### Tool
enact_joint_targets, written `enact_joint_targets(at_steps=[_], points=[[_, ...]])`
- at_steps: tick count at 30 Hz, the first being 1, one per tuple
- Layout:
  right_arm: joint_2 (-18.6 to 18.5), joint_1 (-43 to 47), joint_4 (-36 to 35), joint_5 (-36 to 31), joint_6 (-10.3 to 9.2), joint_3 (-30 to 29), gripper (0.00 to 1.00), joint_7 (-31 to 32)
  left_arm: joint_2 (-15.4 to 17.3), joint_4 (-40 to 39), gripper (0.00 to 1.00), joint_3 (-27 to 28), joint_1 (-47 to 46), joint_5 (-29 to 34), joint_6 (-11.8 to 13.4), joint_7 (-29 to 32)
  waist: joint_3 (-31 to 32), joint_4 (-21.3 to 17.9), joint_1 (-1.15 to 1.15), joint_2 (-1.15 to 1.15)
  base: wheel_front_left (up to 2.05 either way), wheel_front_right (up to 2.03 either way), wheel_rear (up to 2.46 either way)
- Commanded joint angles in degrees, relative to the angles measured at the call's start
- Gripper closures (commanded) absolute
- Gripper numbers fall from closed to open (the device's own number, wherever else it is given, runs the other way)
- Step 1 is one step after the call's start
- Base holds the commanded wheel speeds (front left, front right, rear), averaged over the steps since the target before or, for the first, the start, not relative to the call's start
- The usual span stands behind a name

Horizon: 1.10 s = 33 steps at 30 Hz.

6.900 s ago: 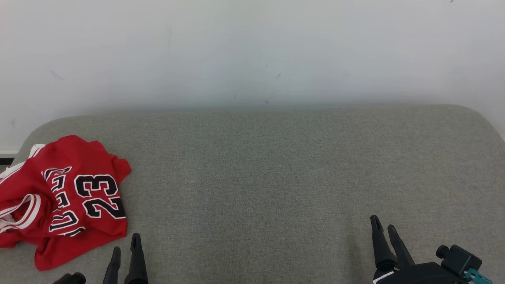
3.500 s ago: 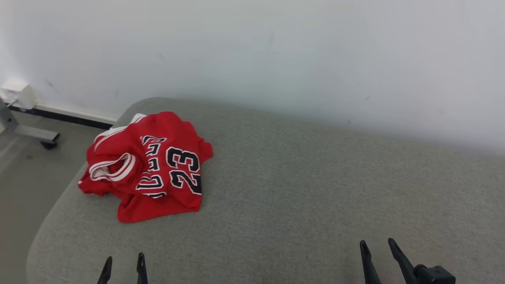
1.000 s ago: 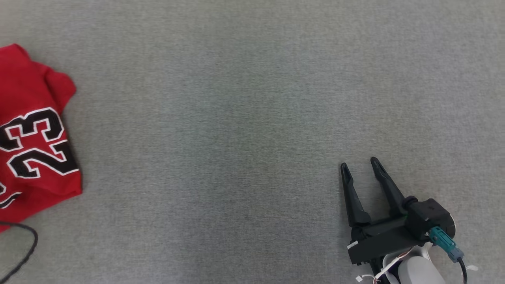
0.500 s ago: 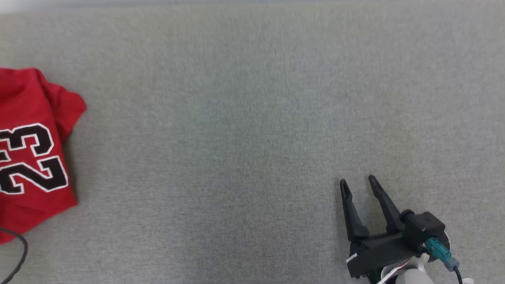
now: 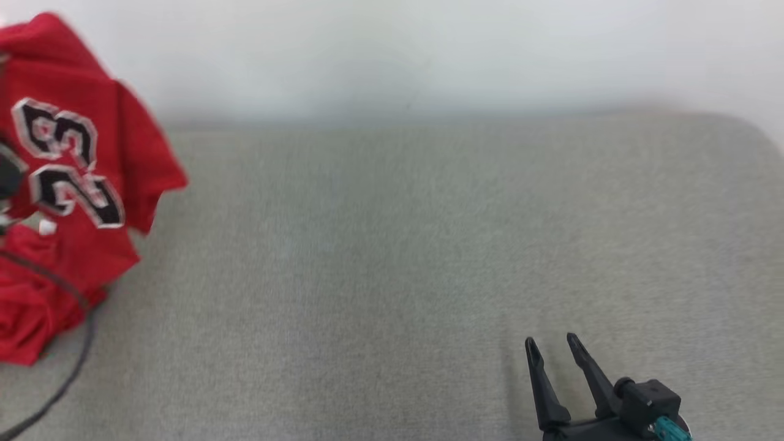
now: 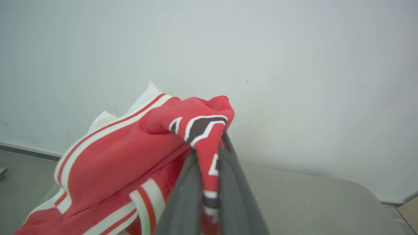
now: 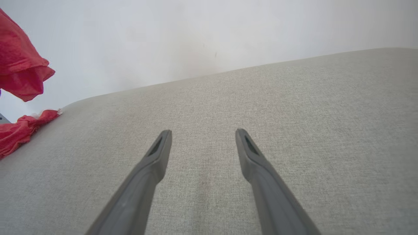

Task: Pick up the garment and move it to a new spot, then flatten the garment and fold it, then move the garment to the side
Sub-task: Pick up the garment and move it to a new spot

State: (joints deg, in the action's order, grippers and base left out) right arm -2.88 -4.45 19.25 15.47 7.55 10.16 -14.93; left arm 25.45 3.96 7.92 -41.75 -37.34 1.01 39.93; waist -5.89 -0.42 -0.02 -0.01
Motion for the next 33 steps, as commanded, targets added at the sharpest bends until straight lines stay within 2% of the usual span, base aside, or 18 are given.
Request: enact_joint_targets(at_steps=[1, 7, 11, 14, 21, 27, 28, 29, 30, 31, 33], points=[[0.0, 1.3, -0.1, 0.3, -0.12, -0.1, 0.00, -0.3, -2.2, -1.9, 1.00, -1.1, -1.0, -0.9, -0.1, -0.8, 6.6, -3.9, 0.02, 0.01, 0.00, 0.00, 0.00], [0.0, 1.8, -0.9, -0.5, -0.12, 0.0, 0.00, 0.0, -8.9, -6.8, 1.00, -5.8, -2.3, -3.0, -1.0, -2.4, 7.5, -9.0, 0.02, 0.01, 0.00, 0.00, 0.00], [0.0, 1.4, -1.5, -0.8, -0.12, 0.4, 0.00, 0.6, -11.5, -8.1, 1.00, -8.9, -2.0, -2.9, -1.7, -2.6, 7.1, -12.2, 0.02, 0.01, 0.00, 0.00, 0.00], [0.0, 1.2, -2.4, -1.0, -0.12, 0.6, 0.00, 1.2, -14.7, -8.4, 1.00, -13.2, -0.2, -2.1, -2.6, -3.4, 6.0, -16.2, 0.02, 0.01, 0.00, 0.00, 0.00], [0.0, 2.1, -3.2, -0.9, -0.12, -0.5, 0.00, 2.0, -17.4, -2.3, 1.00, -18.5, 6.6, 1.7, -3.0, -8.0, 3.2, -21.7, 0.02, 0.01, 0.00, 0.00, 0.00], [0.0, 2.1, -3.8, -0.3, -0.12, -1.0, 0.00, 1.7, -19.8, 8.1, 1.00, -22.0, 12.5, 4.2, -3.2, -14.1, 1.3, -22.4, 0.02, 0.01, 0.00, 0.00, 0.00], [0.0, 2.1, -3.9, -0.2, -0.12, -1.2, 0.00, 1.7, -20.3, 9.9, 0.84, -23.0, 13.2, 4.5, -3.4, -15.3, 1.1, -22.2, 0.02, 0.01, 0.00, 0.00, 0.00], [0.0, 2.0, -3.9, -0.2, -0.12, -1.1, 0.00, 1.7, -20.8, 11.7, 0.50, -23.8, 13.8, 4.9, -3.6, -16.7, 1.1, -22.0, 0.02, 0.01, 0.00, 0.00, 0.00], [0.0, 1.8, -3.9, -0.2, -0.12, -1.0, 0.00, 1.8, -21.2, 13.4, 0.09, -24.7, 14.4, 4.7, -3.7, -17.8, 1.0, -21.6, 0.02, 0.01, 0.00, 0.00, 0.00], [0.0, 1.7, -4.0, -0.3, -0.12, -1.0, 0.00, 1.9, -21.5, 15.1, 0.00, -25.5, 15.0, 4.4, -4.0, -19.1, 0.9, -21.1, 0.02, 0.01, 0.00, 0.00, 0.00], [0.0, 1.5, -4.2, -0.4, -0.12, -1.0, 0.00, 2.1, -22.0, 17.8, 0.00, -26.9, 15.6, 3.7, -4.1, -21.3, 1.0, -20.0, 0.02, 0.01, 0.00, 0.00, 0.00]])
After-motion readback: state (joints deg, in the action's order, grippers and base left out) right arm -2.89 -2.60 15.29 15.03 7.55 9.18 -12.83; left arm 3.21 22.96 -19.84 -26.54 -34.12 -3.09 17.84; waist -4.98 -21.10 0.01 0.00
